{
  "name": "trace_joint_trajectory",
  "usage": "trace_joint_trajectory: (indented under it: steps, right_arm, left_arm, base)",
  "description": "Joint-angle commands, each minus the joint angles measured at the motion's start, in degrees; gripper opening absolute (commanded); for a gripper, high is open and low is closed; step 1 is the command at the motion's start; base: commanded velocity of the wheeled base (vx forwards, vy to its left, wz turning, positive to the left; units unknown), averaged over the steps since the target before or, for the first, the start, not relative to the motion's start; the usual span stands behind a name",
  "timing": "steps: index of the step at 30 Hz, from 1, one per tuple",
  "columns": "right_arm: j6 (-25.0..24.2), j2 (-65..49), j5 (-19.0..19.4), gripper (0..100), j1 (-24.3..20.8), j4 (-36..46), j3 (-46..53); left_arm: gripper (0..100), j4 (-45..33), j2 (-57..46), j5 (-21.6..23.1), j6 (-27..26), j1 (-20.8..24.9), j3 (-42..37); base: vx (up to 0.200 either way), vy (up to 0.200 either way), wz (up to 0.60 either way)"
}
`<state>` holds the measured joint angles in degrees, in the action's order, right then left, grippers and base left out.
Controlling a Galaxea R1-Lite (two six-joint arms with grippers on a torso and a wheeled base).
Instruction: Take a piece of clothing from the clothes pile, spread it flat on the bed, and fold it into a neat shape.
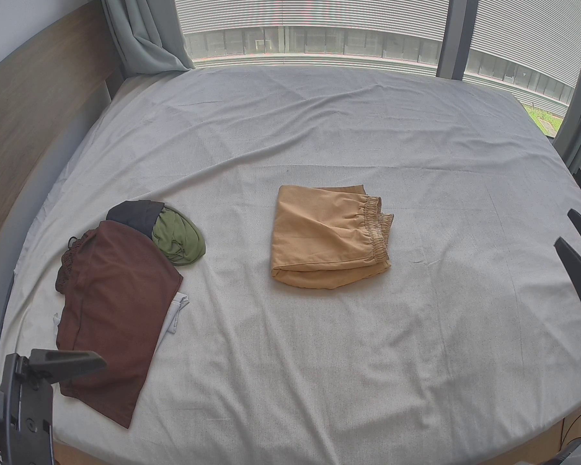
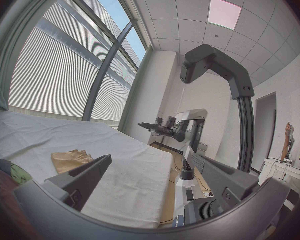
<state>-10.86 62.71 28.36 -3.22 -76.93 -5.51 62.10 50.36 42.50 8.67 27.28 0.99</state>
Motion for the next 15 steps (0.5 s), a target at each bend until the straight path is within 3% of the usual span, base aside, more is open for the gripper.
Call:
trace_joint_trajectory:
  steps: [1, 8, 12, 15]
  right_arm:
    - [0.31, -25.18, 0.38, 100, -0.21, 19.72, 0.15]
    - [0.49, -47.68, 0.21, 100, 1.72, 48.46, -1.87]
    - [0.67, -54.36, 0.21, 100, 2.08, 57.07, -1.52]
    - [3.39, -62.71, -0.93, 100, 2.87, 69.99, 3.66]
  left_arm:
    - [100, -11.12, -16.43, -4.88, 0.30, -3.90, -0.46]
    - [100, -26.33, -28.30, -5.85, 4.96, -9.53, 1.47]
    - [100, -32.92, -33.48, -6.37, 5.04, -11.81, 2.00]
    - [100, -41.80, -41.57, -9.80, 4.96, -16.38, 2.09]
  base:
    - [0.000, 0.000, 0.00]
    - [0.000, 0.000, 0.00]
    - [0.000, 0.000, 0.00]
    - [0.000, 0.000, 0.00]
